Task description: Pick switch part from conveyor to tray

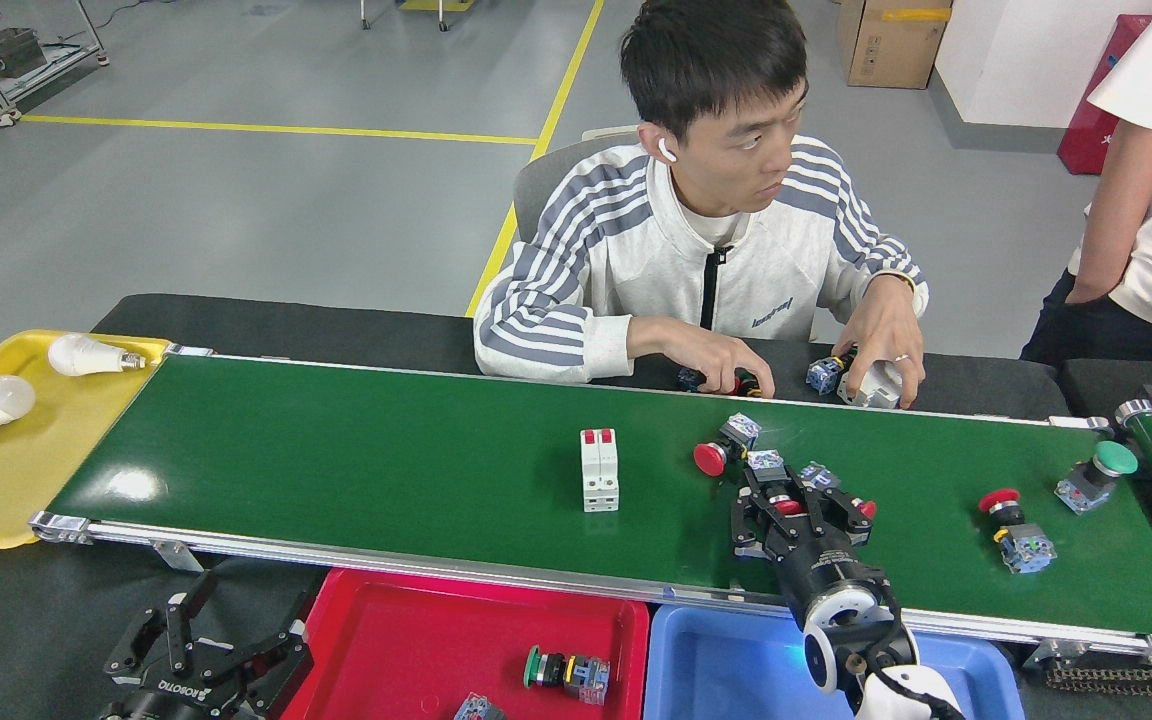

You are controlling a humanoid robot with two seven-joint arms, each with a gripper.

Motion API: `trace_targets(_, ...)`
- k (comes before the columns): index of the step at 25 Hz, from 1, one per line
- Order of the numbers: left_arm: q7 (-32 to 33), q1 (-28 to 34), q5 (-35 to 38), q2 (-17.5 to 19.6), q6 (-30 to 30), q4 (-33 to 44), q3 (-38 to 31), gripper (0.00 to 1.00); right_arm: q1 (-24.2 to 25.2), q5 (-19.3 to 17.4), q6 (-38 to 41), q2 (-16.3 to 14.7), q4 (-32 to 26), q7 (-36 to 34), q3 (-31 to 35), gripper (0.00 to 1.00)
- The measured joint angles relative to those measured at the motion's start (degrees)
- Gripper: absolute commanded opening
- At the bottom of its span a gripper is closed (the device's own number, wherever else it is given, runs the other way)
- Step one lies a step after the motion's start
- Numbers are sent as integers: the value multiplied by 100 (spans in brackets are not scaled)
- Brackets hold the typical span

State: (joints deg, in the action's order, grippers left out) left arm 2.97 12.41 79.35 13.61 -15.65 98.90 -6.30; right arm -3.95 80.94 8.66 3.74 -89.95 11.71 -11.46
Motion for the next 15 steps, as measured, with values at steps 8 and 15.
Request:
trace_targets(8, 22, -380, 43, -170, 25, 105, 630, 100, 511, 1, 1895, 1, -471, -73, -1182, 100)
trace_targets(15, 339, -988, 1176, -1239, 82, 88, 1379, 100, 968, -375, 1860, 95, -576, -235, 458, 99)
